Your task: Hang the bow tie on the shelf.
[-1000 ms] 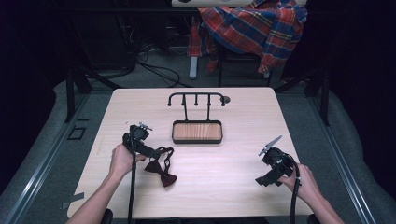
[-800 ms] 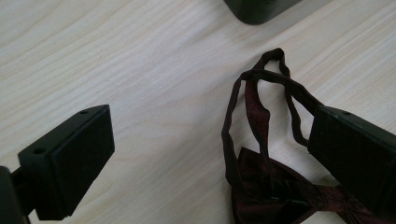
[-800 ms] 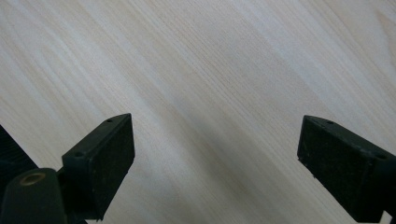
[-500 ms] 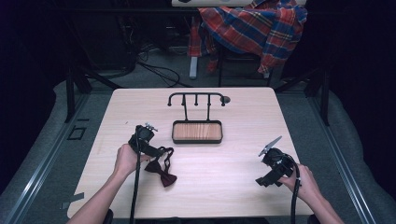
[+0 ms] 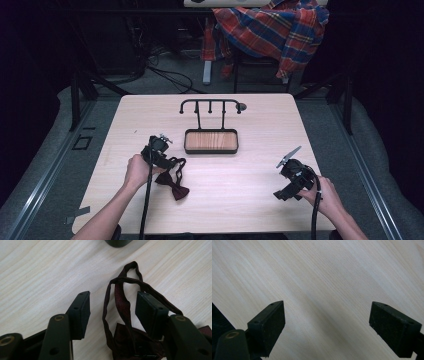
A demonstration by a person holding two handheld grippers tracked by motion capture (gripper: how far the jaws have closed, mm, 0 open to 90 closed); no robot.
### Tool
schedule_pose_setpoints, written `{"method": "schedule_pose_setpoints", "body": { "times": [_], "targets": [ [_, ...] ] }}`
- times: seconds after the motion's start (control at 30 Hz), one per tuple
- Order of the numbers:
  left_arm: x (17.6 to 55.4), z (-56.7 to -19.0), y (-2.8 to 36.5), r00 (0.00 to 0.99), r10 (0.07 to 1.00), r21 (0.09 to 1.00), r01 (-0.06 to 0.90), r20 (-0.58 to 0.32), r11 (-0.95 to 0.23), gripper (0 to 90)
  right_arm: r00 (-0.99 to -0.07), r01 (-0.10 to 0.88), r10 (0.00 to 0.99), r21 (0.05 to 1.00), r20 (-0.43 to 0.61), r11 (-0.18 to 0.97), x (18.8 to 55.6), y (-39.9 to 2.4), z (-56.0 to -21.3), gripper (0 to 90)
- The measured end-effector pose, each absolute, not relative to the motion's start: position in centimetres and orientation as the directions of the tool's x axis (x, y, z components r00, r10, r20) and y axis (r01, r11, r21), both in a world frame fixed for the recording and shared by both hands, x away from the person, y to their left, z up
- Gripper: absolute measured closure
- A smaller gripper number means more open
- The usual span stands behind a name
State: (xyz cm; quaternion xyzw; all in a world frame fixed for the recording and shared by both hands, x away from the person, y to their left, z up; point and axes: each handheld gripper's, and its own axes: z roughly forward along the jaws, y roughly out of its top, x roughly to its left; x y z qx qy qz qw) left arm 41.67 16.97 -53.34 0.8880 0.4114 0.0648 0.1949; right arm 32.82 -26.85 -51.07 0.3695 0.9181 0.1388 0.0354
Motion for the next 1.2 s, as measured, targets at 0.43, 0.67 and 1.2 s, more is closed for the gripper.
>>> {"method": "schedule_pose_setpoints", "body": {
  "times": [0.43, 0.67, 1.2],
  "targets": [
    [41.6, -54.1, 16.5, 0.661, 0.749, 0.367, 0.707, -0.039, -0.605, 61.9, -0.723, 0.672, 0.689, 0.278, 0.047, 0.687, 32.8, -26.8, -51.2, 13.3],
    [41.6, -54.4, 16.4, 0.671, 0.74, 0.342, 0.705, -0.038, -0.621, 71.7, -0.73, 0.667, 0.681, 0.268, 0.05, 0.695, 32.8, -26.8, -51.2, 13.3],
    [41.4, -53.8, 16.6, 0.675, 0.737, 0.357, 0.693, -0.018, -0.626, 86.0, -0.729, 0.668, 0.683, 0.274, 0.051, 0.692, 32.7, -26.9, -51.1, 13.5]
  ]
}}
